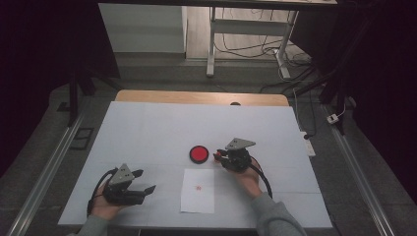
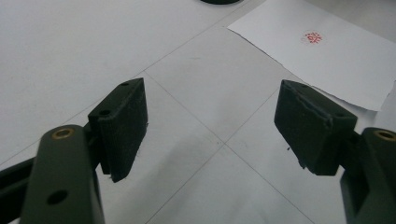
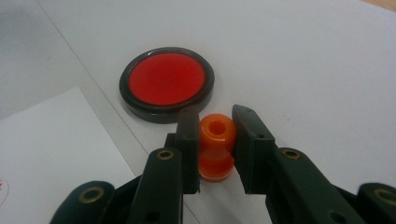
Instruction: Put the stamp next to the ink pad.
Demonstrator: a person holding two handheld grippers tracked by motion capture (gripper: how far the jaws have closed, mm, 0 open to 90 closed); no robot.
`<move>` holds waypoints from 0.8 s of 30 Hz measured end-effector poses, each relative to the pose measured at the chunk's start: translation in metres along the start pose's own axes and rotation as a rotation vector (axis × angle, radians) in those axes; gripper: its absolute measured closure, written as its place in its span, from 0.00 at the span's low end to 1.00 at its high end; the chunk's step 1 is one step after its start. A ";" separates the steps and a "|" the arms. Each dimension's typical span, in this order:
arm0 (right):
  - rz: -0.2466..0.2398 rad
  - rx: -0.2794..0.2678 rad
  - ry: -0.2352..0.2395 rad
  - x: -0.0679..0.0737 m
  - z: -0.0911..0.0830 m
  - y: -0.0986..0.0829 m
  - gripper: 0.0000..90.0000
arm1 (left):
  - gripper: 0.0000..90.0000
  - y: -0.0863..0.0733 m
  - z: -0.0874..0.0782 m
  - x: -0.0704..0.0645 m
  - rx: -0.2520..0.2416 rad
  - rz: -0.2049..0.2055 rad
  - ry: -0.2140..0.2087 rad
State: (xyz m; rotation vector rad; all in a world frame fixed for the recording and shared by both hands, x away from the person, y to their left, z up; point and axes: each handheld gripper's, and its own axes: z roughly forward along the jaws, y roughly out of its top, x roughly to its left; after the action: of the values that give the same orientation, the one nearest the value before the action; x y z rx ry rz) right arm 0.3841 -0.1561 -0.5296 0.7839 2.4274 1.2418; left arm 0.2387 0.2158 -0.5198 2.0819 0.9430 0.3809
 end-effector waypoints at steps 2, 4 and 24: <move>0.001 0.000 -0.001 0.000 0.000 0.000 0.80 | 0.29 0.000 0.000 0.000 0.000 -0.001 0.000; 0.000 0.000 -0.007 0.001 0.000 0.000 0.80 | 0.29 0.000 0.000 0.000 -0.001 -0.001 0.001; 0.006 -0.087 0.021 -0.001 -0.016 0.008 0.53 | 0.29 0.000 0.000 0.003 -0.013 -0.025 0.006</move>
State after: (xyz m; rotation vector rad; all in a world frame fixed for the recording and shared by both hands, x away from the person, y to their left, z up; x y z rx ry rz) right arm 0.3798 -0.1636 -0.5139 0.7574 2.3708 1.3541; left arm 0.2408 0.2184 -0.5201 2.0569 0.9667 0.3795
